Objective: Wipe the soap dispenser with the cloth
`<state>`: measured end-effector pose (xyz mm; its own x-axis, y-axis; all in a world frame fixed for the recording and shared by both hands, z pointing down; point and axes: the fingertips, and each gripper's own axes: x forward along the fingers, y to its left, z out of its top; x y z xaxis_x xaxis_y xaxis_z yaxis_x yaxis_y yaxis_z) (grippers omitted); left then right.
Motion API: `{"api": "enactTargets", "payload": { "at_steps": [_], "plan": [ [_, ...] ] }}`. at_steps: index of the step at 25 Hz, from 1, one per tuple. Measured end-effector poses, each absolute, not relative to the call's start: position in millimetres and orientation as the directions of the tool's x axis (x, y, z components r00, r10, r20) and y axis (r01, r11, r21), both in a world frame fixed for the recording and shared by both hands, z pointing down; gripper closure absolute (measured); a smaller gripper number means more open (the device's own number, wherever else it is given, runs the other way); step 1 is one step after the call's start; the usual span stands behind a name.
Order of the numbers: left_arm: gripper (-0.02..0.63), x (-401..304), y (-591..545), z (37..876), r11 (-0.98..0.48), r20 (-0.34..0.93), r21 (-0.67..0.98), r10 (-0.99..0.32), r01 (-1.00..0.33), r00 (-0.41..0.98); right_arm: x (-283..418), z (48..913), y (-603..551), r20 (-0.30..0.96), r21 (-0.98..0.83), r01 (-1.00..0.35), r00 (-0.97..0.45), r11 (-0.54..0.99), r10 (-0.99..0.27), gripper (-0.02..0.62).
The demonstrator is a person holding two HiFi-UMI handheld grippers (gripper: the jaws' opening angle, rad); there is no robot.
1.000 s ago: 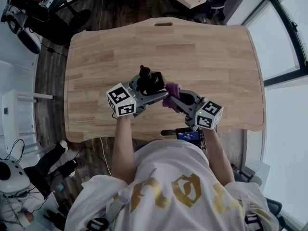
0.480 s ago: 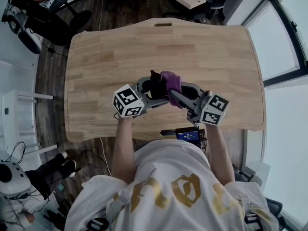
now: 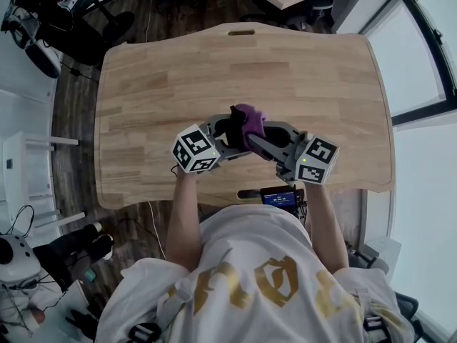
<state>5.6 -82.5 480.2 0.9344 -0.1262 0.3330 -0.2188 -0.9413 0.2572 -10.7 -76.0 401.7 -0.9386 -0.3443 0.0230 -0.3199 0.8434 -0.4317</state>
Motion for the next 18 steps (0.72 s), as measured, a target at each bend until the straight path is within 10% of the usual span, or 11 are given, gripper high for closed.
{"api": "enactTargets", "payload": {
  "at_steps": [6,18],
  "plan": [
    [0.245,2.3,-88.5,494.3,-0.932,0.345,0.267,-0.146,-0.246,0.927,12.8,394.6,-85.3,-0.108,-0.520,-0.296,-0.908,0.801,-0.405,0.545],
    [0.245,4.6,-94.8,531.6,-0.924,0.390,0.282,-0.135,-0.257,0.911,34.2,437.7,-103.3,0.026,-0.530,-0.435,-0.866,0.728,-0.499,0.545]
  ]
}}
